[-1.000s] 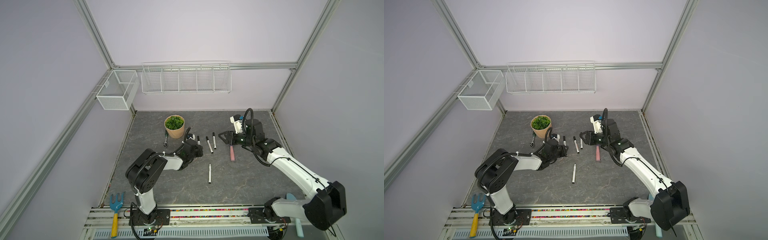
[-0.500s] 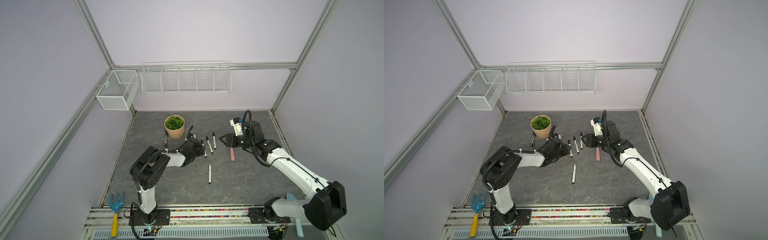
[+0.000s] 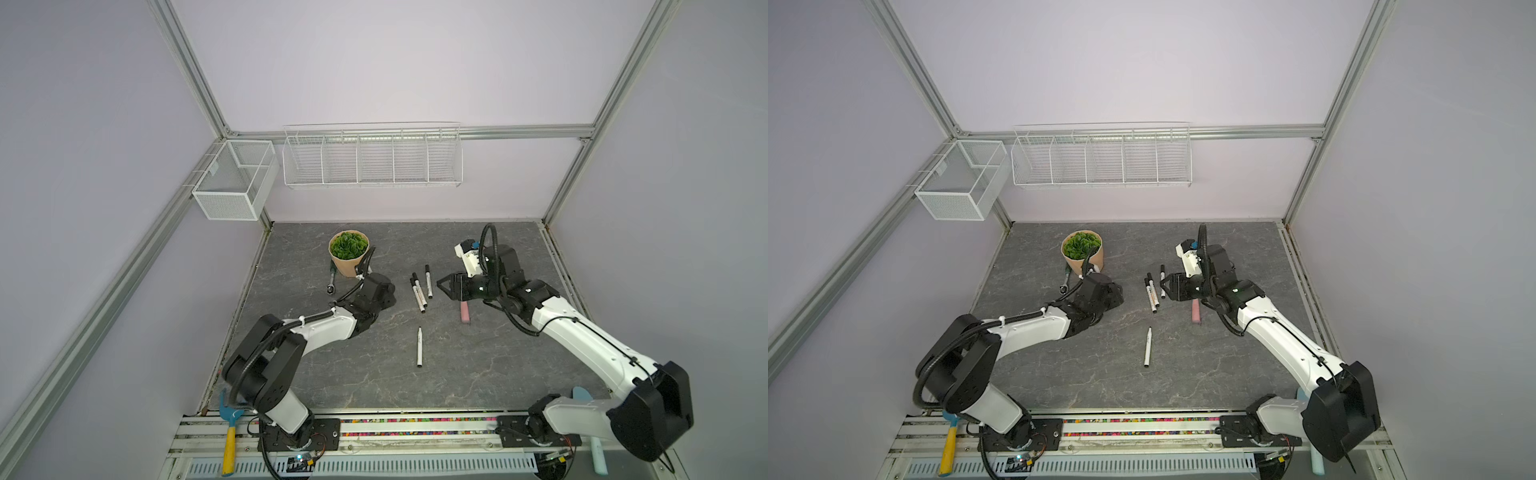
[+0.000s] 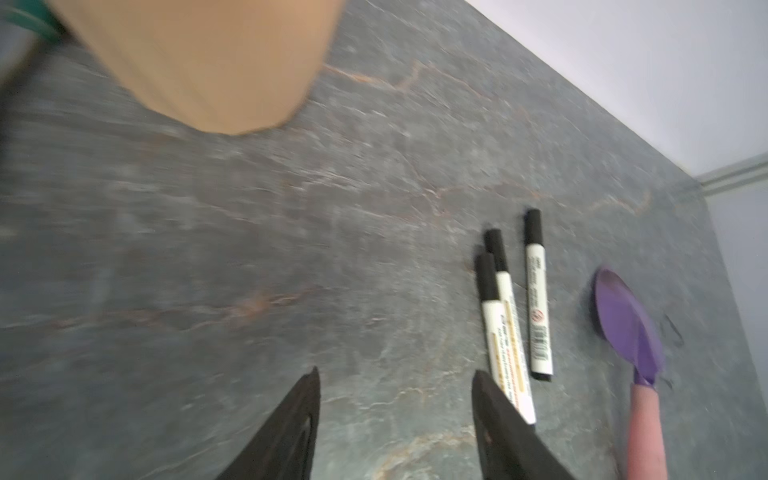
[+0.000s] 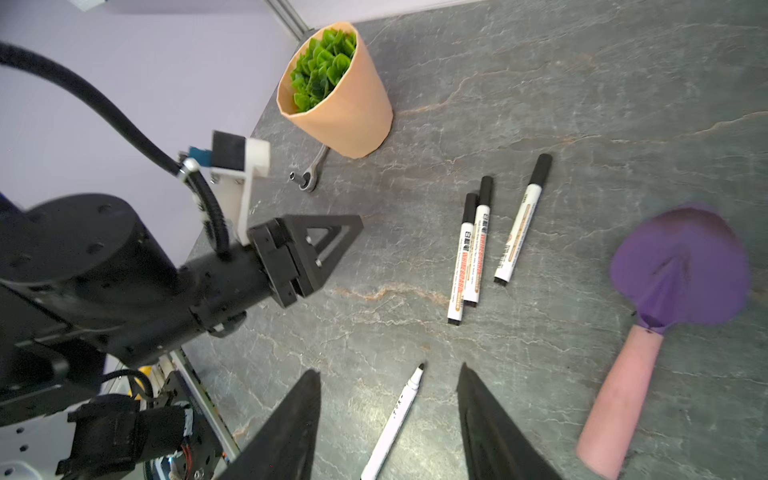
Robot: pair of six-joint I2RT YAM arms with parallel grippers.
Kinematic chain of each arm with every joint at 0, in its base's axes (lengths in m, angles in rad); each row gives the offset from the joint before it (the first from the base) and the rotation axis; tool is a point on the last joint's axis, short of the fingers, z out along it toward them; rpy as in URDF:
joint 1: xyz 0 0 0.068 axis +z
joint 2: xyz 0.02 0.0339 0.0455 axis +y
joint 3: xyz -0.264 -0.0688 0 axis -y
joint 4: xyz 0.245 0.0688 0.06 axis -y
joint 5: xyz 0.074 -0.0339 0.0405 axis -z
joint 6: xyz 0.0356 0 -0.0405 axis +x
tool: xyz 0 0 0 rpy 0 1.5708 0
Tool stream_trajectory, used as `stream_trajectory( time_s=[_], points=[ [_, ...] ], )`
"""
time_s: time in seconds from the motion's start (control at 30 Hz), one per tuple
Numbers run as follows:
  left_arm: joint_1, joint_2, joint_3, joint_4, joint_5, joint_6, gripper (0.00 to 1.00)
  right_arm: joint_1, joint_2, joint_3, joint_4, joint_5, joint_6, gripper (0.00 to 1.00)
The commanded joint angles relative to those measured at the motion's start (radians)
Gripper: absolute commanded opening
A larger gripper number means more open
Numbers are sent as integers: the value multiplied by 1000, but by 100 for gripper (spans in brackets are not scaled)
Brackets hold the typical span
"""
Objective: Insert the pens into the pen caps
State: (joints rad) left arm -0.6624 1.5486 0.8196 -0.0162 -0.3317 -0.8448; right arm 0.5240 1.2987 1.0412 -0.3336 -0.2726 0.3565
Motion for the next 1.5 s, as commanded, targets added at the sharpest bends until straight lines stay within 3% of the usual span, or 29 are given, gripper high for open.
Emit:
stream_trajectory(
  time_s=[0.0,0.17,0.3,0.5,0.6,0.73,0.8,0.9,1.03,1.1,1.17,1.2,1.3,1.33,1.37,1.4,1.47],
  points=[
    [50,-80,-14,-363,-192,-188,58,34,25,23,-28,22,-49,56],
    [188,-236,-187,-549,-141,-442,62,69,57,46,-31,23,-66,56],
    [256,-362,-305,-531,-133,-470,64,73,74,49,-25,43,-51,56],
    [257,-477,-257,-455,-201,-200,69,-2,-15,-39,3,303,-2,58],
    [281,-520,-210,-453,-317,-35,82,-90,-100,-102,1,502,-7,59],
    [438,-549,-166,-414,-332,134,99,-226,-145,-189,0,733,-92,64],
    [515,-541,-144,-397,-328,178,99,-273,-144,-231,35,819,-142,67],
    [588,-500,-113,-347,-344,263,99,-327,-106,-293,143,887,-203,71],
    [599,-399,-116,-226,-443,383,99,-361,38,-355,370,965,-246,71],
    [600,-332,-147,-121,-433,473,99,-361,125,-395,544,1015,-294,70],
    [601,-253,-124,-103,-444,484,99,-361,213,-460,814,1033,-379,70],
    [601,-225,-122,-85,-437,485,99,-349,236,-456,855,1053,-416,71],
    [604,-189,-228,183,-348,544,99,-334,264,-422,824,951,-438,69],
    [606,-187,-277,297,-306,557,99,-337,251,-474,922,840,-454,74],
    [607,-181,-310,408,-274,587,99,-341,261,-507,1008,854,-463,83],
    [607,-185,-317,432,-242,591,99,-357,251,-508,991,872,-422,83],
    [607,-168,-340,539,-177,639,99,-417,215,-559,1033,717,-394,88]
  ],
)
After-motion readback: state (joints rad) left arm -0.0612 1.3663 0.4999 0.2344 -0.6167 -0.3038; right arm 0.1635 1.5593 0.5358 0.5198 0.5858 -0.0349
